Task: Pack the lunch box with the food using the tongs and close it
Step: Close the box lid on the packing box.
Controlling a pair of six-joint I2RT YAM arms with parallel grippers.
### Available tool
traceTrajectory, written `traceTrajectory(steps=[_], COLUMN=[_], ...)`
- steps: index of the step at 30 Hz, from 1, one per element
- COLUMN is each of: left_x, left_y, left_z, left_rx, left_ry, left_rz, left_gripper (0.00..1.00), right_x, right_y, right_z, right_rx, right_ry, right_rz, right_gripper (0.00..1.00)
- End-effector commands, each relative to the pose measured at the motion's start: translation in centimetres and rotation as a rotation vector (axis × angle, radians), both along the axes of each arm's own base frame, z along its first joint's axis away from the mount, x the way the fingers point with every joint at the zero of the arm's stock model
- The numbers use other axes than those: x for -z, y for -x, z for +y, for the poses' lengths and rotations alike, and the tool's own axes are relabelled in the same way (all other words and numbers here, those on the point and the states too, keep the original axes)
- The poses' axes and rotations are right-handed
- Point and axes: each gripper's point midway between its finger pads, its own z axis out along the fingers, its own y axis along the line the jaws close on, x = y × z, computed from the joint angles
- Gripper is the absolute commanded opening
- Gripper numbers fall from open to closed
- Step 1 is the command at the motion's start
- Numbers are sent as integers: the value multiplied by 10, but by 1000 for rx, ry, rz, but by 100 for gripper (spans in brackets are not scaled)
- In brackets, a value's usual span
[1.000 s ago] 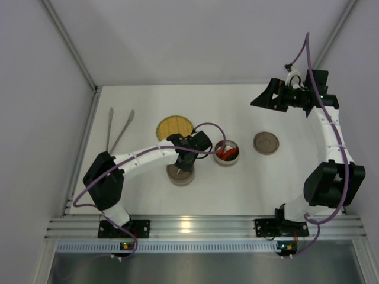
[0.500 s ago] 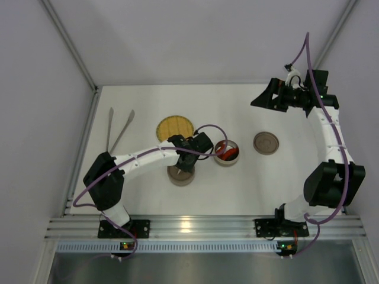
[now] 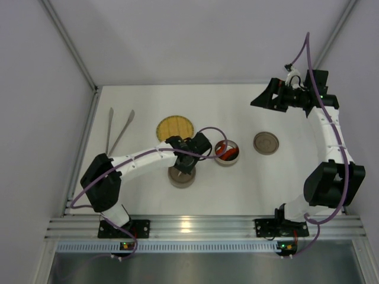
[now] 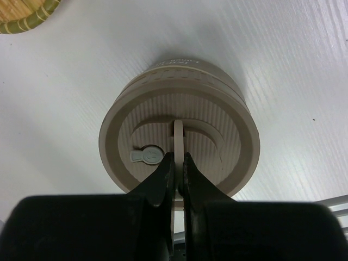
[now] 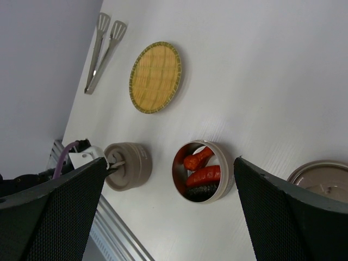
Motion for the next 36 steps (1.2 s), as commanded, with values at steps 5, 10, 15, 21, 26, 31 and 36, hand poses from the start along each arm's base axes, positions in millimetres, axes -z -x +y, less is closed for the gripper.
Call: traceTrajectory(steps=[5, 10, 15, 21, 26, 31, 36], left_x=[-17, -22, -26, -17, -19, -16, -14], left_y=[2, -3, -8, -3, 3, 7, 7], left_z=[-7, -2, 3, 10, 8, 4, -1], left_rx=[2, -35, -59, -52, -31, -2, 17], left_ry=[109, 143, 164, 117, 115, 99, 76], left_rz=[-12, -9, -11, 13, 4, -20, -48], left_gripper=[0, 0, 0, 0, 0, 0, 0], right_x=[-15, -15, -16, -17, -16, -17, -17], right_y=[-7, -8, -8, -10, -11, -13, -12], right_z=[-5, -5, -5, -4, -4, -4, -4], right_rx=[-2, 0, 0, 0, 0, 5, 2], right_ry=[-11, -21, -20, -28, -29, -38, -37], right_rz=[-54, -48, -52, -49, -46, -43, -42], right_gripper=[100, 100, 99, 99, 99, 99, 99])
